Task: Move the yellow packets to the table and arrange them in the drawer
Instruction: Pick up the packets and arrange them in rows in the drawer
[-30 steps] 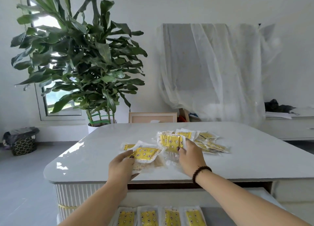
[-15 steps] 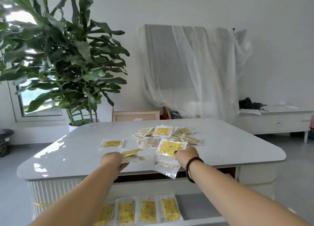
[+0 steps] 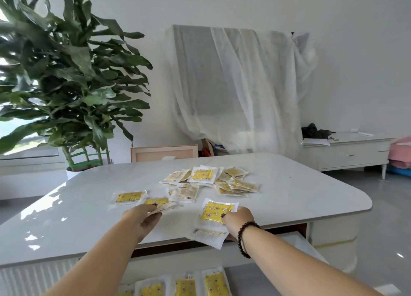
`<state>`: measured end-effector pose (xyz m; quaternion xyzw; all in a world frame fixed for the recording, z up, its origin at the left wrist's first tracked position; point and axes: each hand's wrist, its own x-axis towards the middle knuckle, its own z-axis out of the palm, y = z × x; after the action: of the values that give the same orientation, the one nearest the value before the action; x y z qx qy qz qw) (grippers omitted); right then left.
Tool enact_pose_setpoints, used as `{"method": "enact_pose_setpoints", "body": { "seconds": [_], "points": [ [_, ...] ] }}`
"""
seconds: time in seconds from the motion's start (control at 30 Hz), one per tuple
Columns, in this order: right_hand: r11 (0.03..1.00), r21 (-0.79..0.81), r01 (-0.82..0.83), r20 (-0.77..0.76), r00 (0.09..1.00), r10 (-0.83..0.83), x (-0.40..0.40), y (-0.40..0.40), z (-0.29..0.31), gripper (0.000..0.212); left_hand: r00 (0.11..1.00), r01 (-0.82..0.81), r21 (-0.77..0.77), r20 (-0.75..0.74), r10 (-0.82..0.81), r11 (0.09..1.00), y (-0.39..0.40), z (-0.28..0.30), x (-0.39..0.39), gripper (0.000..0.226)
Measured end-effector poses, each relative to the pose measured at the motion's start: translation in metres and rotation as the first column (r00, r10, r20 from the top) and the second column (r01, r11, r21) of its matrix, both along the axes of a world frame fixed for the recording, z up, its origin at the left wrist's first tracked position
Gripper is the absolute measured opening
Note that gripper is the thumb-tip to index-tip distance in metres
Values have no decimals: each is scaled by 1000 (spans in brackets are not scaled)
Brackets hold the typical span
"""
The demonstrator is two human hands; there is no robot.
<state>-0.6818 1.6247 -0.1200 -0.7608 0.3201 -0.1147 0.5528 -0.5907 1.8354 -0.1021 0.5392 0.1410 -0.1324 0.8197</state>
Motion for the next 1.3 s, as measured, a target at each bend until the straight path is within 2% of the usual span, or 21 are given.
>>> {"method": "enact_pose_setpoints", "body": {
  "seconds": [0.1, 0.17, 0.2, 0.3, 0.37, 0.47, 0.53, 0.57, 0.6, 0.63, 0.7, 0.8, 0.87, 0.9, 1.1, 1.2, 1.23, 1.3],
  "points": [
    [998, 18, -59, 76, 995, 57, -13, 9, 4, 63, 999, 34, 172, 22, -39, 984, 6, 7, -14, 24],
    [993, 21, -116, 146, 983, 111, -23, 17, 10, 76, 995, 53, 276, 61, -73, 960, 11, 13, -24, 28],
    [988, 5, -155, 158, 976, 152, -28, 21, 14, 75, 991, 64, 321, 88, -97, 945, 13, 17, -30, 32],
    [968, -21, -249, 136, 959, 249, -44, 33, 27, 45, 959, 100, 410, 204, -198, 907, 22, 32, -54, 31],
    [959, 9, -283, 160, 947, 277, -56, 43, 36, 42, 924, 118, 436, 281, -259, 892, 28, 41, -74, 32],
    [949, 127, -289, 172, 949, 265, -66, 54, 41, 38, 888, 141, 425, 346, -304, 894, 39, 46, -103, 32],
    [949, 160, -273, 180, 953, 244, -73, 61, 42, 23, 877, 152, 392, 369, -306, 907, 47, 44, -122, 31],
    [954, 167, -248, 203, 956, 213, -72, 60, 38, 42, 875, 150, 376, 381, -300, 914, 51, 41, -130, 31],
    [941, 181, -287, 228, 943, 244, -74, 57, 33, 74, 876, 142, 361, 388, -287, 922, 55, 38, -138, 31],
    [911, 263, -317, 274, 930, 244, -81, 64, 40, 36, 880, 134, 346, 390, -272, 929, 59, 34, -143, 31],
    [902, 265, -340, 286, 921, 263, -94, 69, 44, 22, 887, 135, 322, 382, -259, 937, 67, 26, -150, 31],
    [891, 272, -365, 286, 914, 287, -107, 72, 44, 25, 890, 168, 323, 356, -284, 931, 72, 20, -159, 30],
    [896, 231, -379, 284, 907, 310, -115, 78, 42, 8, 886, 185, 366, 339, -315, 912, 71, 15, -163, 31],
    [905, 200, -376, 274, 908, 317, -114, 79, 39, 3, 880, 188, 413, 332, -339, 891, 70, 13, -165, 32],
    [919, 65, -388, 190, 909, 370, -120, 90, 34, 11, 863, 262, 626, 188, -469, 734, 59, 8, -180, 14],
    [903, -23, -429, 150, 891, 428, -126, 94, 34, 11, 825, 377, 631, 105, -556, 678, 59, 2, -177, 42],
    [891, -40, -452, 141, 880, 453, -127, 94, 34, 14, 782, 441, 633, 76, -618, 636, 58, 1, -181, 45],
    [871, -81, -485, 113, 864, 491, -130, 95, 36, 17, 719, 512, 660, 21, -694, 550, 58, -2, -184, 38]
  ]
}}
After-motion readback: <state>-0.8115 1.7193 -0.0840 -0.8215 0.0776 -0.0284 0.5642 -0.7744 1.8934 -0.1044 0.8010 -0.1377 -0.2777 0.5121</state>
